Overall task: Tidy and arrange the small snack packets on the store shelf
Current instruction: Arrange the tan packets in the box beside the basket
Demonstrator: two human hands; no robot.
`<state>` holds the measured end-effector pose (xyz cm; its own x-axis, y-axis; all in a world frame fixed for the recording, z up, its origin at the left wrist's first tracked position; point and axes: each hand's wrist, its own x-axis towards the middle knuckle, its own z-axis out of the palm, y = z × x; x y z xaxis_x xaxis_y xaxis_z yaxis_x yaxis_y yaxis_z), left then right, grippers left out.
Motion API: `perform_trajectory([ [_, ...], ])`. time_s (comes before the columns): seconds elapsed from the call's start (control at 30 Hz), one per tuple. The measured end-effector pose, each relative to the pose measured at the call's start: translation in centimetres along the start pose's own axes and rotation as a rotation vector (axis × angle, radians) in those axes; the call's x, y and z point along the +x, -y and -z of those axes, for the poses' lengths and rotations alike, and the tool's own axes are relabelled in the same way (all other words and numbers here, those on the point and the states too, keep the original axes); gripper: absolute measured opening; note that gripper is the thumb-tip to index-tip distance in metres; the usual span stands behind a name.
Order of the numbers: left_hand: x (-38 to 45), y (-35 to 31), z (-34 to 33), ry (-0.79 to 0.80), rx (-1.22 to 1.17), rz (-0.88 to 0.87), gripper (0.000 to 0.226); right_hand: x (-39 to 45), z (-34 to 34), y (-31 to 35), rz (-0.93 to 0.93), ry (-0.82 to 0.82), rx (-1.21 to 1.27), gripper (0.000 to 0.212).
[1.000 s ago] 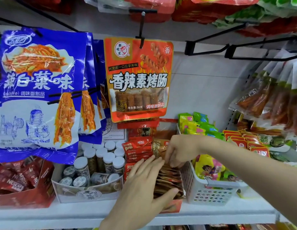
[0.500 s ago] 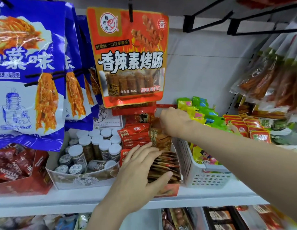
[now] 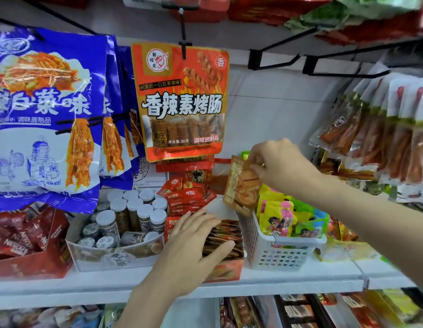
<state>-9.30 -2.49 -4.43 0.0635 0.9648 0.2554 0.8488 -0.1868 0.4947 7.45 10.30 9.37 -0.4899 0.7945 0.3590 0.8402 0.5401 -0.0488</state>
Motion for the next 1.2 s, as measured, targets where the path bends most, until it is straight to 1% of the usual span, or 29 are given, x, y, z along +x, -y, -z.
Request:
perform_trajectory([
  [0.1,0.1,-0.3,0.2,-0.091,-0.191,0.067,0.067,0.0,0.6,-0.3,-0.001,-0.077,0.103,0.008],
  [0.17,0.3,-0.6,0.6,-0.209,-0.411,0.152,0.064,0.3,1.6,-0.4,-0.019,-0.085,0.255,0.004],
  [0.23,0.5,-1.1,1.1,-0.278,-0.707,0.233,0.058,0.3,2.2,-0.3,-0.064,0.014,0.463,0.004],
  [0.3,0.6,-1.3,1.5,-0.282,-0.883,0.269,0.044,0.1,2.3,0.0,-0.111,0.121,0.627,0.004],
  [0.4,0.4,-1.6,1.8,-0.264,-0.961,0.269,0.017,-0.2,2.0,0.4,-0.139,0.169,0.770,0.009],
  [0.43,0.3,-1.6,1.8,-0.268,-0.981,0.275,0.013,-0.2,1.9,0.5,-0.148,0.177,0.811,0.009],
  [0.53,0.1,-1.5,2.0,-0.258,-1.043,0.277,0.012,-0.4,1.6,0.4,-0.173,0.206,0.854,0.007],
  [0.7,-0.1,-1.6,2.3,-0.220,-1.065,0.247,0.014,-0.4,1.4,0.2,-0.172,0.224,0.859,0.008],
  [0.77,0.0,-1.6,2.5,-0.200,-1.124,0.247,0.017,-0.4,1.5,0.2,-0.162,0.239,0.897,0.007],
  [0.8,0.1,-1.6,2.7,-0.188,-1.198,0.254,0.023,-0.5,1.5,0.1,-0.156,0.248,0.936,0.008],
  [0.83,0.2,-1.6,2.8,-0.163,-1.336,0.281,0.031,-0.5,1.5,0.0,-0.153,0.261,0.996,0.008],
  [0.87,0.3,-1.6,3.0,-0.104,-1.539,0.328,0.043,-0.6,1.5,-0.1,-0.145,0.281,1.072,0.007],
  [0.9,0.3,-1.6,3.4,-0.019,-1.738,0.376,0.057,-0.7,1.5,-0.1,-0.126,0.300,1.152,0.008],
  [0.93,0.2,-1.8,3.6,0.081,-1.882,0.385,0.071,-0.9,1.4,0.0,-0.094,0.313,1.226,0.011],
  [0.97,0.1,-1.9,3.7,0.192,-1.943,0.355,0.078,-1.1,1.3,0.1,-0.052,0.317,1.286,0.014],
  [1.0,0.0,-2.1,3.7,0.260,-1.950,0.323,0.077,-1.3,1.1,0.3,-0.009,0.315,1.329,0.016],
  [1.03,-0.1,-2.3,3.7,0.280,-1.939,0.297,0.070,-1.4,0.8,0.4,0.020,0.308,1.351,0.017],
  [1.07,-0.1,-2.5,3.5,0.262,-1.938,0.299,0.065,-1.4,0.5,0.5,0.032,0.304,1.354,0.020],
  [1.13,0.1,-2.7,3.5,0.149,-1.879,0.376,0.061,-1.4,0.4,0.4,-0.007,0.318,1.351,0.025],
  [1.2,0.4,-2.2,3.0,-0.018,-1.665,0.447,0.052,-1.3,0.4,0.2,-0.114,0.376,1.403,0.029],
])
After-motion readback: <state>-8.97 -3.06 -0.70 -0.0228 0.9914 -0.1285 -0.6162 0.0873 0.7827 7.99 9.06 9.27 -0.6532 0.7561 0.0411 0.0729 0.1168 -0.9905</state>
